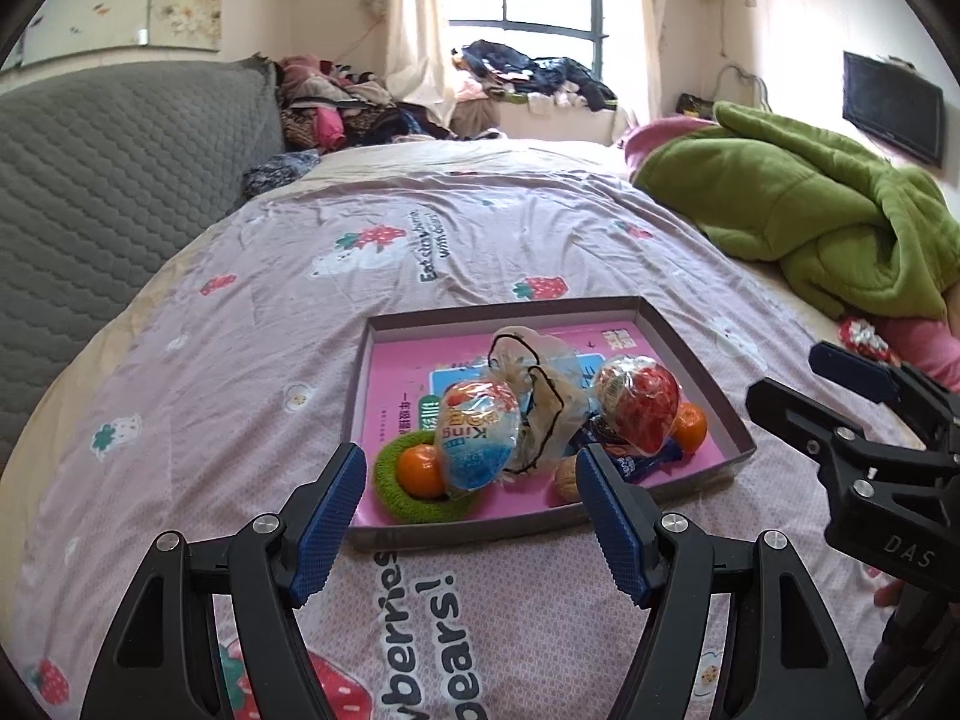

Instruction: Organize objects

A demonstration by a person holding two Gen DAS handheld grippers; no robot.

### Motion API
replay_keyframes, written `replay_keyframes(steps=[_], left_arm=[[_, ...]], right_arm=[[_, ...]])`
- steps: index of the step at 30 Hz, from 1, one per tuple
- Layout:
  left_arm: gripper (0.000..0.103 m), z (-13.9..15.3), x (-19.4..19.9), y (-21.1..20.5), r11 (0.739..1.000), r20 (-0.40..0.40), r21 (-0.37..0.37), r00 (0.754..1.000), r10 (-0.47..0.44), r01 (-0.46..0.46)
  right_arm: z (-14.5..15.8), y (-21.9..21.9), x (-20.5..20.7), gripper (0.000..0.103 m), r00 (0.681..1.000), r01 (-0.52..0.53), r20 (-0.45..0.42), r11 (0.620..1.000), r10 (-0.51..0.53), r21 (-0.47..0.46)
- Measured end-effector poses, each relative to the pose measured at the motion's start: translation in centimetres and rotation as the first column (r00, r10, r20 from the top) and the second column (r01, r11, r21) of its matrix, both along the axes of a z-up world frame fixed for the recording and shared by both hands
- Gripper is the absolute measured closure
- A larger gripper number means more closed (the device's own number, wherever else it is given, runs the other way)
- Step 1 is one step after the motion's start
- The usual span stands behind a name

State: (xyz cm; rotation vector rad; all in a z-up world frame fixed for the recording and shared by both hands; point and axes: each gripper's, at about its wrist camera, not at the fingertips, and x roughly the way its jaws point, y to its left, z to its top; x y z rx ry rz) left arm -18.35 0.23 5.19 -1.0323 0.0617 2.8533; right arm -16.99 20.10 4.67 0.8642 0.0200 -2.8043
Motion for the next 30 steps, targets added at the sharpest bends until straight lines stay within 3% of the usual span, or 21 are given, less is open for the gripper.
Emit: replay_keyframes(steps=[19, 30], left_arm=[[0.029, 1.0, 4.0, -0.7, 0.999, -0.009, 0.014, 0.999, 0.036, -0.036], [0.029, 0.0, 6.6, -1.2, 0.998, 0.001, -0.003, 0.998, 0.065, -0.065]], right_arm=[[1.7, -0.1, 4.9, 0.030, 0.998, -0.012, -0.069, 1.000, 0.011, -0.012], [0.4, -0.8, 6.9, 0.030, 0.999, -0.020, -0.030, 1.000, 0.019, -0.021]])
